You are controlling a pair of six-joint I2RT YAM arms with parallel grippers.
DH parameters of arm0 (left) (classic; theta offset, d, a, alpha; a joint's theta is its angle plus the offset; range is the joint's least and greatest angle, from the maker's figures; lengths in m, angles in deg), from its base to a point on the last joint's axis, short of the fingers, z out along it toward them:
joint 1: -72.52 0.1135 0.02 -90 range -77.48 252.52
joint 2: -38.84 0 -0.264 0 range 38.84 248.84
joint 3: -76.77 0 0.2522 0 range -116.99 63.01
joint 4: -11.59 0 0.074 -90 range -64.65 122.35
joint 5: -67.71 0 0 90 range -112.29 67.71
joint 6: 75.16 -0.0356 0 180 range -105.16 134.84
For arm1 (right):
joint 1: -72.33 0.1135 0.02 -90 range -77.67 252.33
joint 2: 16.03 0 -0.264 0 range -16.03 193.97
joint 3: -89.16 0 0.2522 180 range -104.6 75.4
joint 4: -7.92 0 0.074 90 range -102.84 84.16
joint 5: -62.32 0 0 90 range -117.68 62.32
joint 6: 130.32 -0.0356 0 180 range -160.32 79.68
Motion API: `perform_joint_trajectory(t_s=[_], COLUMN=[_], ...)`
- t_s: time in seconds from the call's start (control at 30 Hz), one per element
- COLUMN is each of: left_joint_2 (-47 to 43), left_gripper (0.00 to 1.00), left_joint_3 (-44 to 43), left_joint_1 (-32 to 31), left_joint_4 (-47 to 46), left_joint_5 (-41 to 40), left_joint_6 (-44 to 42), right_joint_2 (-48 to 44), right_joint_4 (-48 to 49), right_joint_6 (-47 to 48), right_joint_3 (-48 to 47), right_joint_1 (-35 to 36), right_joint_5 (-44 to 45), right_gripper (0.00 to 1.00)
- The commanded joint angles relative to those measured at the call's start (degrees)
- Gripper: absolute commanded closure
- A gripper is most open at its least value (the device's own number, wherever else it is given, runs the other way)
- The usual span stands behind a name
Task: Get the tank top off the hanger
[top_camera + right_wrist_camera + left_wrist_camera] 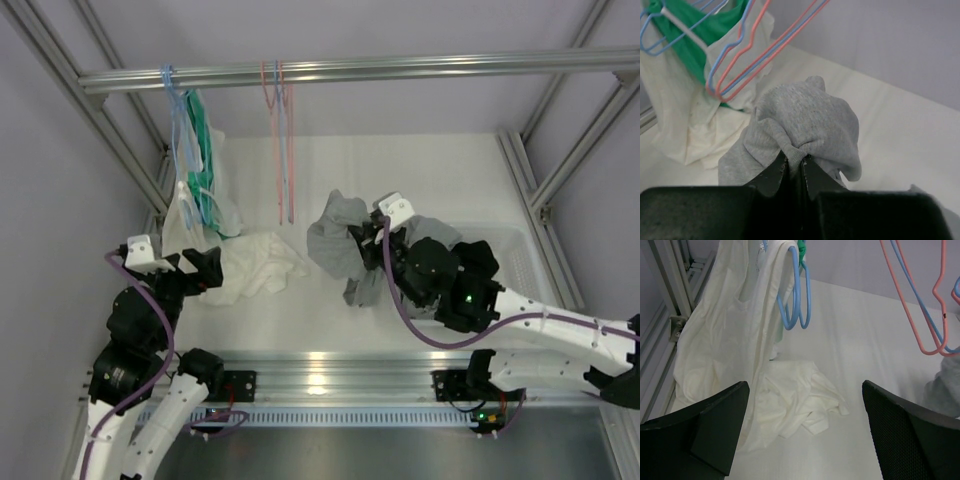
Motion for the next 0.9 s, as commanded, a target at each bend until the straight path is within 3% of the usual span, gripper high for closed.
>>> perform_joint_trajectory(t_s=[0.0,0.2,0.37,0.5,0.67,0.87], left_joint_2=[-0.3,-0.4,-0.6,-0.6,-1.4,-2.2], left_gripper=[0.01,0.01,0.01,0.01,0.01,0.01], left_joint_3=[0.4,0.4,0.3,0.2,0.2,0.1], left_joint_1=[-0.1,-0.1,-0.1,-0.1,-0.1,-0.1], left_joint_4=[-1.9,-1.9,-1.8,-1.8,-1.9,-1.9], left_joint_5=[-0.7,-0.4,0.2,1.0,2.5,2.7], left_joint_6=[-0.2,-0.1,0.0,0.2,0.3,0.4], right_joint_2=[-4.3,-8.6,-11.2,-15.0,-22.5,-27.9], right_joint_4=[-5.8,-16.1,-19.6,-24.8,-25.6,-26.0], right_joint_6=[7.4,8.0,6.7,-4.0,-16.3,-28.7], right_joint_3=[-7.4,-14.9,-12.1,-4.8,5.3,13.9], right_joint_1=[-3.2,-11.1,-21.3,-29.1,-33.6,-37.4], right_joint_5=[7.0,6.6,7.9,0.4,6.8,4.0], right_gripper=[1.00,1.00,1.00,1.00,1.00,1.00])
